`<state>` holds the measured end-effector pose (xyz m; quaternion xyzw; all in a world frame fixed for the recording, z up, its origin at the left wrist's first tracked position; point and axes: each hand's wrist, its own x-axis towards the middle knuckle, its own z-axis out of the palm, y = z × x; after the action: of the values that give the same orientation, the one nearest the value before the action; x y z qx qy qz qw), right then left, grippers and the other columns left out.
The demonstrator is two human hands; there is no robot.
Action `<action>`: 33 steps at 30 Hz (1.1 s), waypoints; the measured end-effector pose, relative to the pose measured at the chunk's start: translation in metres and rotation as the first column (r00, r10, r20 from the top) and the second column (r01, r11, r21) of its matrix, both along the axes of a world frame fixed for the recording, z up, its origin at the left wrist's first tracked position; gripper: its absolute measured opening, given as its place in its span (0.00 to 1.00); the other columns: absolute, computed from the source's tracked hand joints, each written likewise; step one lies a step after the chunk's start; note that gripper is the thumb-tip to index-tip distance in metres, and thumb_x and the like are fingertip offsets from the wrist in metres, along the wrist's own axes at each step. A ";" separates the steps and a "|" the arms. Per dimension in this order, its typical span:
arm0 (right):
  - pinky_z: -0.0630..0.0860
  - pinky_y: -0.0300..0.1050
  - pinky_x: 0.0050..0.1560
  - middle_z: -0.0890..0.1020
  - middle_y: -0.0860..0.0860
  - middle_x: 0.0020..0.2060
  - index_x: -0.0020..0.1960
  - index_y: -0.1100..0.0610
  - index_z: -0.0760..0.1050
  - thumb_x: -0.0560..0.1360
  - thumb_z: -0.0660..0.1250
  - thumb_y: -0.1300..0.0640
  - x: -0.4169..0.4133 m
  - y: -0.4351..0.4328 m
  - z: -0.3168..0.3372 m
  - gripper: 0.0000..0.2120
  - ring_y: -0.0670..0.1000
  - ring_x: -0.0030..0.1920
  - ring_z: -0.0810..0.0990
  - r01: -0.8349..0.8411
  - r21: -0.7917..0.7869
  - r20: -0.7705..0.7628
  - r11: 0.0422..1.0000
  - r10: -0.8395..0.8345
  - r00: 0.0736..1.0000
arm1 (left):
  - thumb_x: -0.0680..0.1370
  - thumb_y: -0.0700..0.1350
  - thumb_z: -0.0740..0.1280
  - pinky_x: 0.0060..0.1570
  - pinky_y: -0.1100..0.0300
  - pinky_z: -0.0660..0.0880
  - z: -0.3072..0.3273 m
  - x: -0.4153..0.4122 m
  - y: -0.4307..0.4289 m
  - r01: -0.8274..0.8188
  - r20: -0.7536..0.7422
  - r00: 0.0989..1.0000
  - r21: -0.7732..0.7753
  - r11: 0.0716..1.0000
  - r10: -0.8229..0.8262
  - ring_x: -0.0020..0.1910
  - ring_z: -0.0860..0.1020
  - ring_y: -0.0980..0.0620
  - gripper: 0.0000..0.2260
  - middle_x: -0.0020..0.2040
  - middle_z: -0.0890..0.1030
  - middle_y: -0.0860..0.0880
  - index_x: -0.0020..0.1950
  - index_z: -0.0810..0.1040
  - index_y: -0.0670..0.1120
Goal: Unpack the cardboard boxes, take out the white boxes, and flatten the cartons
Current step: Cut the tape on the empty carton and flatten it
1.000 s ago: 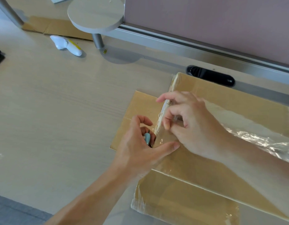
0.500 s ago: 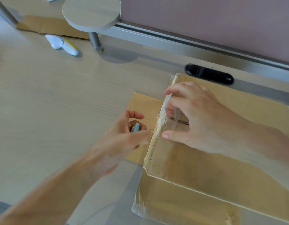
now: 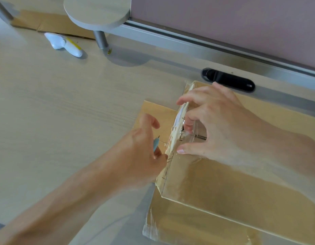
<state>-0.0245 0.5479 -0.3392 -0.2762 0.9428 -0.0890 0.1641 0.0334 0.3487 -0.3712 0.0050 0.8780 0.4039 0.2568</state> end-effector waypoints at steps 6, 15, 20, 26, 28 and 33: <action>0.51 0.45 0.75 0.70 0.35 0.69 0.40 0.39 0.70 0.65 0.71 0.29 0.000 0.007 -0.004 0.17 0.38 0.73 0.60 0.003 -0.119 0.095 0.993 0.008 0.995 | 0.78 0.46 0.75 0.44 0.55 0.85 0.003 -0.008 -0.010 -0.094 0.202 0.977 0.121 0.988 0.068 0.37 0.87 0.56 0.11 0.38 0.87 0.53 0.52 0.74 0.47; 0.58 0.54 0.79 0.74 0.45 0.71 0.59 0.43 0.80 0.74 0.74 0.45 -0.005 0.019 -0.008 0.14 0.49 0.75 0.66 -0.098 -0.139 0.089 0.985 0.111 0.990 | 0.74 0.64 0.73 0.21 0.64 0.69 0.003 -0.020 -0.015 -0.046 0.210 0.978 0.151 0.987 0.013 0.21 0.75 0.54 0.19 0.30 0.83 0.50 0.40 0.77 0.48; 0.66 0.54 0.73 0.77 0.52 0.69 0.68 0.54 0.80 0.74 0.77 0.49 -0.011 0.026 -0.011 0.24 0.56 0.71 0.72 -0.188 -0.049 0.029 0.981 0.190 0.981 | 0.71 0.52 0.63 0.33 0.54 0.68 -0.007 -0.026 -0.014 -0.140 0.249 0.967 0.355 0.925 0.050 0.28 0.73 0.50 0.06 0.39 0.83 0.49 0.45 0.74 0.52; 0.60 0.51 0.76 0.73 0.51 0.73 0.73 0.53 0.75 0.77 0.73 0.46 -0.012 0.026 -0.015 0.27 0.54 0.74 0.68 -0.196 -0.025 0.016 0.980 0.196 0.980 | 0.77 0.55 0.65 0.28 0.55 0.76 -0.015 -0.025 -0.013 0.044 0.034 0.997 0.400 0.916 -0.063 0.30 0.82 0.44 0.07 0.42 0.86 0.50 0.48 0.81 0.55; 0.56 0.49 0.78 0.71 0.49 0.75 0.74 0.52 0.74 0.78 0.72 0.46 -0.017 0.024 -0.016 0.26 0.52 0.76 0.65 -0.218 0.000 0.036 0.976 0.217 0.975 | 0.78 0.56 0.65 0.27 0.56 0.77 -0.014 -0.025 -0.013 0.074 -0.015 0.997 0.340 0.938 -0.073 0.29 0.83 0.45 0.10 0.42 0.87 0.51 0.48 0.82 0.54; 0.48 0.45 0.78 0.65 0.40 0.77 0.77 0.43 0.68 0.83 0.64 0.49 -0.025 0.019 -0.023 0.23 0.45 0.78 0.58 -0.192 0.037 0.047 0.981 0.190 0.981 | 0.83 0.53 0.63 0.26 0.65 0.71 -0.005 -0.024 -0.009 0.142 -0.075 0.988 0.165 0.976 -0.132 0.25 0.77 0.57 0.10 0.36 0.84 0.58 0.45 0.81 0.54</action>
<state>-0.0497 0.5669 -0.3626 -0.3598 0.9098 -0.0592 0.1982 0.0092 0.3393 -0.3761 0.1003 0.8457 0.4583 0.2545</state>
